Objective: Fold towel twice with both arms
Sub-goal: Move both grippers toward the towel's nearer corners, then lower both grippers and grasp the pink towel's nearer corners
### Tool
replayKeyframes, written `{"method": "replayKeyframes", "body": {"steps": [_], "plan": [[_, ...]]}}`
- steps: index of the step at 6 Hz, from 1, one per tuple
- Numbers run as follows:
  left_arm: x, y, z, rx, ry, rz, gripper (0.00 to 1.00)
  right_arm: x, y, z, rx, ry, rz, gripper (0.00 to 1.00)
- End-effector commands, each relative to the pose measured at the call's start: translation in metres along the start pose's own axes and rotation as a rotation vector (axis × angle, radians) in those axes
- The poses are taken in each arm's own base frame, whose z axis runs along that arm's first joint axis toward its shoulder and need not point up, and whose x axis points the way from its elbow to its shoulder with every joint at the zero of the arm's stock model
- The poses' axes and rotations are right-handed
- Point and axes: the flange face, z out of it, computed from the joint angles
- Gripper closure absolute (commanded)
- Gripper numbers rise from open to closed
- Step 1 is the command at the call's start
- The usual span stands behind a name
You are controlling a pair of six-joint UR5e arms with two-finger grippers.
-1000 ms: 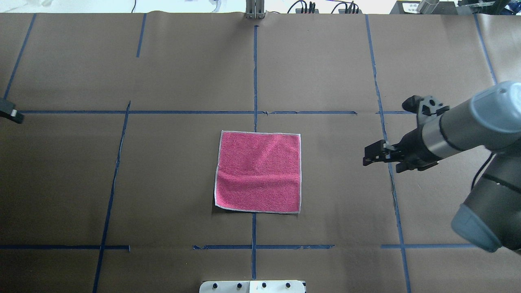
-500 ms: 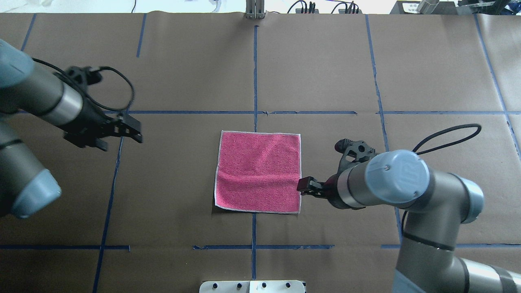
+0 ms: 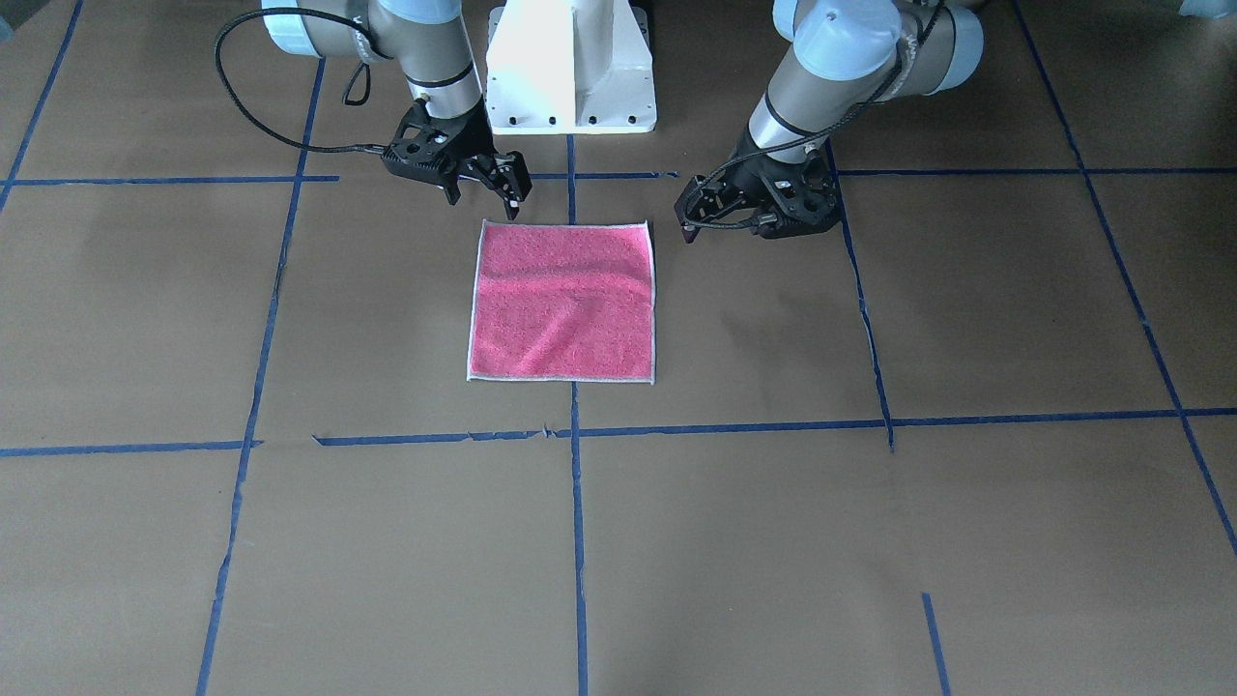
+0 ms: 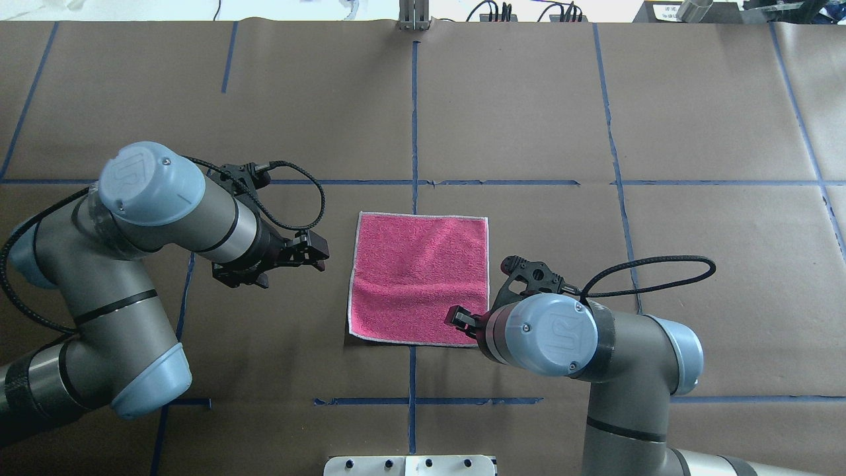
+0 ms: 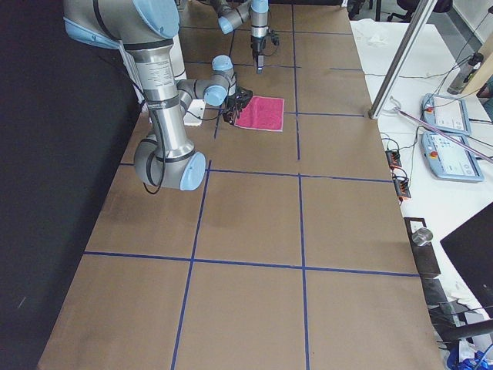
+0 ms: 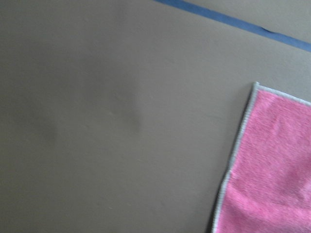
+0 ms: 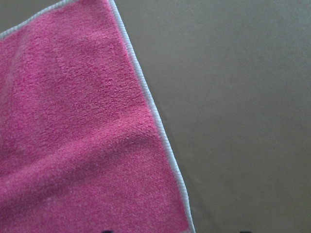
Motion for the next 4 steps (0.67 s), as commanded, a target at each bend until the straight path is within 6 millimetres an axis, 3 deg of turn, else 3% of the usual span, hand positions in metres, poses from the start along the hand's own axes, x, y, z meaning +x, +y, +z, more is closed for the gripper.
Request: {"method": "replayKeyframes", "body": {"steps": [1,2,4], "plan": [[0.0047,0.0048,0.0003,-0.001,0.005,-0.004,0.00,-0.0019,-0.0005,0.0246,0.026,0.034,0.003,0.22],[0.0047,0.0048,0.0003,-0.001,0.005,-0.004,0.00,-0.0027,-0.0001,0.0239,0.016,0.034,-0.001,0.21],[0.0038,0.0048,-0.0015,-0.002,0.007,-0.004,0.00,-0.0012,0.0043,0.0212,-0.028,0.046,0.000,0.36]]}}
